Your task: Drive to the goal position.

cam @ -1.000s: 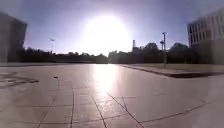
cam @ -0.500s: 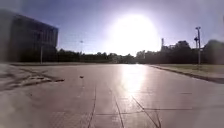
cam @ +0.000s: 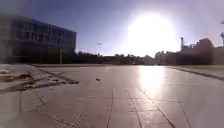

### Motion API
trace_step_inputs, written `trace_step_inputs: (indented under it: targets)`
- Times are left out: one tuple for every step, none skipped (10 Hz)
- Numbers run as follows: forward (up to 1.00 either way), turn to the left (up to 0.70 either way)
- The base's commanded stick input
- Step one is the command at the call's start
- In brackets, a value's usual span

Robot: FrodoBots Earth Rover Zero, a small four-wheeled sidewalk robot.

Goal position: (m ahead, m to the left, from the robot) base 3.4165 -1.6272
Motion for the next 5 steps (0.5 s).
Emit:
trace_step_inputs:
  targets:
    - [0.70,-0.14]
    - [0.70,-0.22]
    - [0.70,-0.29]
    - [0.70,-0.35]
    - [0.70,-0.35]
